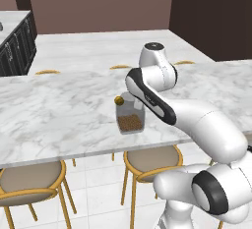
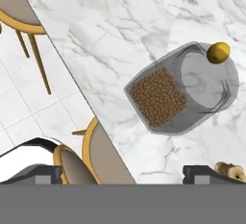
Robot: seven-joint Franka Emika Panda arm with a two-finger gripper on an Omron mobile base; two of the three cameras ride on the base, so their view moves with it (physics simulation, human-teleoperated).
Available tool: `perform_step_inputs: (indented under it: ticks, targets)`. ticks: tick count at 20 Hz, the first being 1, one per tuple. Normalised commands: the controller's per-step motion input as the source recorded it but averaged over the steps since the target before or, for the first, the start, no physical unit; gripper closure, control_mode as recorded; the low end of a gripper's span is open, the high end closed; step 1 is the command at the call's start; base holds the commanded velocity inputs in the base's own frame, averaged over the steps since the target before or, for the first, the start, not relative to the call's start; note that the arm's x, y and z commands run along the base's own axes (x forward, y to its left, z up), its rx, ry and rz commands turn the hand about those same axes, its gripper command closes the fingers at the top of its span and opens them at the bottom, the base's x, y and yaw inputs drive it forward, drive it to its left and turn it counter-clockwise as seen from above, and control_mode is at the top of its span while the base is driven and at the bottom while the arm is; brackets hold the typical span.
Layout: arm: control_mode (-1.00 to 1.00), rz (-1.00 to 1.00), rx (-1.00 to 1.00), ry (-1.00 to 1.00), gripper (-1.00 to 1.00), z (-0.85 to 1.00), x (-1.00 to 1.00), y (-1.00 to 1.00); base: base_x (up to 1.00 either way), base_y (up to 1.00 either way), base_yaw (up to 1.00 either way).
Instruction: Pick the jar and candle from the dining table and place them in the open cabinet. Close the cabinet after placing the objects.
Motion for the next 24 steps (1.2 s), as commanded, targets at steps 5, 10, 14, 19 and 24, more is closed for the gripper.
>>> perform_step_inputs:
  ticks: [5,10,14,19,24]
  targets:
    - [-1.00,0.00,0.00,0.03,-1.00,0.00,0.35,0.00,0.00,0.00,0.00]
    - [-1.00,0.00,0.00,0.02,-1.00,0.00,0.27,0.00,0.00,0.00,0.00]
    - [-1.00,0.01,0.00,0.01,-1.00,0.00,0.28,0.00,0.00,0.00,0.00]
    - [-1.00,0.02,0.00,0.01,-1.00,0.00,0.27,0.00,0.00,0.00,0.00]
    - [-1.00,0.02,0.00,0.00,-1.00,0.00,0.17,0.05,0.00,0.00,0.00]
